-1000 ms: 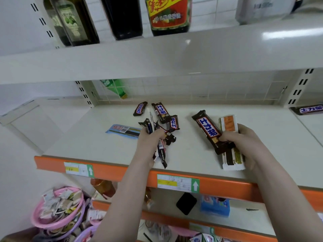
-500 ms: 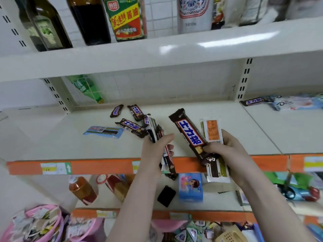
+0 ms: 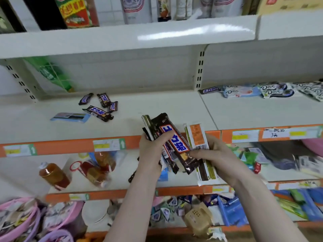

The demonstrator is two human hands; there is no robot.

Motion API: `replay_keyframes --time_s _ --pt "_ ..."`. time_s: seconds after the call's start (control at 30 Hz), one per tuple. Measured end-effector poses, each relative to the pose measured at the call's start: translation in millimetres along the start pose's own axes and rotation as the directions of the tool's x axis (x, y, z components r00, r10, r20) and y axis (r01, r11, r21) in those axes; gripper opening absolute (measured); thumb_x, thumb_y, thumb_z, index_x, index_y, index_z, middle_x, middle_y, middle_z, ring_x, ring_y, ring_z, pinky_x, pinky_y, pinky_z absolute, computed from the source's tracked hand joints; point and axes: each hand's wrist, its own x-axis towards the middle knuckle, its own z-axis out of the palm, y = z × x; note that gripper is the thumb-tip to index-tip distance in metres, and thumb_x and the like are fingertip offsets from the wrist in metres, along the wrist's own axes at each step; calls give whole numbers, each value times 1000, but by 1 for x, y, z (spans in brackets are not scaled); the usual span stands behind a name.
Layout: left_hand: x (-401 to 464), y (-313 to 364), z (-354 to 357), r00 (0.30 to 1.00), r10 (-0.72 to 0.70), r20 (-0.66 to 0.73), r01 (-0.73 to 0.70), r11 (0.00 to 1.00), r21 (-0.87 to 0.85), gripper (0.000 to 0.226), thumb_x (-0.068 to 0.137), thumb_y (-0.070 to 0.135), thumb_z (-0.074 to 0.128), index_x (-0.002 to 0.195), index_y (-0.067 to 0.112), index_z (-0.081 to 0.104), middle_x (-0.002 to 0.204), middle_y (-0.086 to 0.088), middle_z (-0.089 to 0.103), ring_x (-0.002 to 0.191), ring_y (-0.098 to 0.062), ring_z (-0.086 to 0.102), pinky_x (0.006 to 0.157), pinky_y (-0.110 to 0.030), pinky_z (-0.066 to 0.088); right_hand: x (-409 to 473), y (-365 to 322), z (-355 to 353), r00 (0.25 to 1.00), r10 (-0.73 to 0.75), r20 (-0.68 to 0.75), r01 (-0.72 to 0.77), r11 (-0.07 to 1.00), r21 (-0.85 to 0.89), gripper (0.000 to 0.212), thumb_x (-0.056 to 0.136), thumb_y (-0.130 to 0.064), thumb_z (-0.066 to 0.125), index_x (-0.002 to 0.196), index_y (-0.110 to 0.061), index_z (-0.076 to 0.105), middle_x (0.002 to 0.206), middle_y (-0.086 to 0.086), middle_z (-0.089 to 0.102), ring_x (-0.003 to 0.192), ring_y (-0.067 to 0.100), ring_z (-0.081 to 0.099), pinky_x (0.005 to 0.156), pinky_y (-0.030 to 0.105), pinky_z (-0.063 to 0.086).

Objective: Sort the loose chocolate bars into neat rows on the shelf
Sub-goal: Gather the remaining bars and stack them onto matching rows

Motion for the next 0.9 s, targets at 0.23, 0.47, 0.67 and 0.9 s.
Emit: replay_keyframes --time_s 0.23,0.47,0.67,0.9 --pt "-4 -47 127 998 17 -65 -25 992 -121 45 76 -2 68 118 2 54 80 -6 65 57 -13 66 56 -28 57 -13 -21 -153 997 20 -80 -12 994 104 20 83 5 52 99 -1 62 77 14 69 58 20 66 54 24 53" --pt "-20 -99 288 998 -58 -14 55 987 -152 39 79 2 64 117 -1 56 76 -9 64 53 -14 65 50 -25 55 -35 -55 -330 988 44 -148 -27 993 112 11 88 -5 52 95 -6 61 75 16 67 52 23 61 49 28 51" --pt "-9 -120 361 997 -83 -6 82 988 -128 43 79 3 63 120 -5 54 83 -14 65 63 -21 65 62 -33 57 -28 -73 -416 979 147 -141 -157 986 -60 36 88 -32 47 77 -3 66 55 8 50 49 18 41 53 31 31" --pt "15 -130 396 993 -107 40 110 990 -92 44 79 6 64 120 -3 54 89 -15 65 67 -23 64 60 -30 57 -16 -88 -462 994 29 -104 -67 920 -387 48 75 -7 72 119 -21 59 116 -9 62 103 5 59 92 20 44"
